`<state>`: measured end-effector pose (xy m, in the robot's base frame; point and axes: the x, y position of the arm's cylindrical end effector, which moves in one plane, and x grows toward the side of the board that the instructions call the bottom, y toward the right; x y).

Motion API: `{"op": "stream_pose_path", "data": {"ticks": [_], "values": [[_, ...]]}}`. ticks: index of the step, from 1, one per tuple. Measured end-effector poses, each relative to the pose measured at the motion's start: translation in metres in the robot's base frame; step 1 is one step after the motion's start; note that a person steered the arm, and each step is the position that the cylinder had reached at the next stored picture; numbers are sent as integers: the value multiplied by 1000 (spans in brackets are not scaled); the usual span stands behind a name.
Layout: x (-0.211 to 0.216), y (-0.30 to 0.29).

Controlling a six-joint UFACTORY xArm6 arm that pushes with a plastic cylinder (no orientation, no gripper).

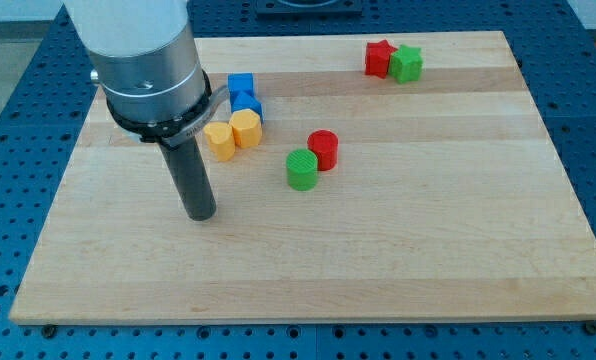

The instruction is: Move the red circle down to the red star

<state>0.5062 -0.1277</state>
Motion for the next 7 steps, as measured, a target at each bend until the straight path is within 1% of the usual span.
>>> {"op": "stream_pose_path", "data": {"ticks": [4, 7], "values": [[10, -21], [26, -16]]}}
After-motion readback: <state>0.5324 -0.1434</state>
